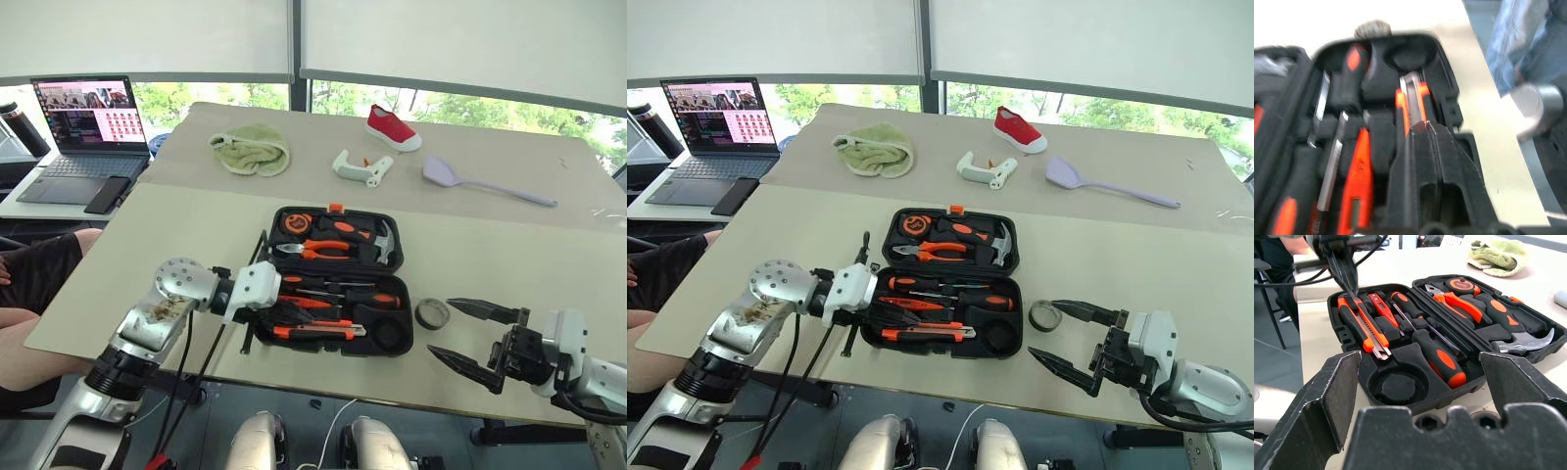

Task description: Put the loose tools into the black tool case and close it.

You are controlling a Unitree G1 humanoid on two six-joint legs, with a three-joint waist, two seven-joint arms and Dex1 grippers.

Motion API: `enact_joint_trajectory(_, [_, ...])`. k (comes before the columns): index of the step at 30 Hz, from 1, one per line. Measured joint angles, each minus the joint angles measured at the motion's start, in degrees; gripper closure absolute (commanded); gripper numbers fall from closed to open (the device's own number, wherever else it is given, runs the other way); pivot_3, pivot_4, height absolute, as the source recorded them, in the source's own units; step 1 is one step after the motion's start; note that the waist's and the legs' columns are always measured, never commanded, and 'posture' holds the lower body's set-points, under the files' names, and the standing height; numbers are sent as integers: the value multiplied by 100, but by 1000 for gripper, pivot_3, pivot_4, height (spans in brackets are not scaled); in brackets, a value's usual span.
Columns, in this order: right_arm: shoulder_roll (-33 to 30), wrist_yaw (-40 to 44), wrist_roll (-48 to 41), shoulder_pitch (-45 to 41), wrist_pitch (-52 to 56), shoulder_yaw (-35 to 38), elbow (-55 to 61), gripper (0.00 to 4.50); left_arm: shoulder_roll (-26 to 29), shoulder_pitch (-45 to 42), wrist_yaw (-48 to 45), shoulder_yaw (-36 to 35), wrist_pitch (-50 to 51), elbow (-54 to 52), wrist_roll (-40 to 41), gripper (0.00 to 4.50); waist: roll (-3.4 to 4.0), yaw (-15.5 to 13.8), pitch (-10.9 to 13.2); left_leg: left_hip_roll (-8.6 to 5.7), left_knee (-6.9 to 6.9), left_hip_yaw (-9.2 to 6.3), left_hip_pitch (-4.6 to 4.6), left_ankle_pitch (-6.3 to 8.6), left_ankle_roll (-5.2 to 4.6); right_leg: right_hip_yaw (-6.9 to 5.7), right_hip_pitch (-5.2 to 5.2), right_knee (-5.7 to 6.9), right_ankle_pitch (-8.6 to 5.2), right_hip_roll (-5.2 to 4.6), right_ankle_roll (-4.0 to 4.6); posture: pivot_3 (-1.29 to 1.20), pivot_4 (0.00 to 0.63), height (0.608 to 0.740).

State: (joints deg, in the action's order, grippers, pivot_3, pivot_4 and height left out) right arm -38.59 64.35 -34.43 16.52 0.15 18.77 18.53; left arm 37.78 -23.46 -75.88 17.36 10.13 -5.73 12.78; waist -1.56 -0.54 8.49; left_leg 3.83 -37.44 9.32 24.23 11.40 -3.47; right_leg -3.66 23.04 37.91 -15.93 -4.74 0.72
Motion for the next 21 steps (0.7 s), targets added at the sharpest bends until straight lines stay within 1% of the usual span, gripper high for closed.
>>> enact_joint_trajectory(6, [18, -23, 7, 101, 0, -1, 9, 0, -58, 5, 133, 95, -95, 59, -167, 4468, 10, -15, -7, -1, -3, -1, -4, 3, -4, -2, -8, -2, 0, -6, 0, 0, 150, 736])
enact_joint_trajectory(10, [72, -71, 8, 154, 0, -16, 118, 0, -153, -31, 341, 293, -86, 279, -421, 4468, 26, -17, -22, -3, -5, -4, -19, 6, -9, -3, -29, -3, -1, -10, -3, 0, 150, 736])
enact_joint_trajectory(13, [72, -94, 8, 144, 1, -17, 162, 0, -152, -61, 389, 415, -201, 325, -596, 4468, 46, -14, -48, -1, 0, -5, -65, 13, -13, -3, -74, -19, -4, -15, -5, 0, 150, 736])
enact_joint_trajectory(14, [72, -99, 8, 133, 2, -18, 173, 0, -153, -63, 408, 439, -261, 345, -642, 4468, 49, -14, -58, -1, 10, -4, -83, 29, 12, -1, -84, -26, -8, -24, -11, 0, 150, 736])
enact_joint_trajectory(16, [72, -105, 8, 129, 2, -18, 179, 0, -181, -55, 475, 447, -267, 372, -651, 4468, 57, -14, -72, -2, 18, -4, -96, 34, 20, 2, -90, -30, -14, -52, -22, 0, 150, 736])
enact_joint_trajectory(21, [72, -124, 8, 54, 4, -18, 178, 0, -302, -15, 516, 338, -294, 421, -544, 4468, 62, -26, -77, -6, 17, -4, -92, 33, 17, 0, -88, -32, -11, -56, -21, 0, 150, 736])
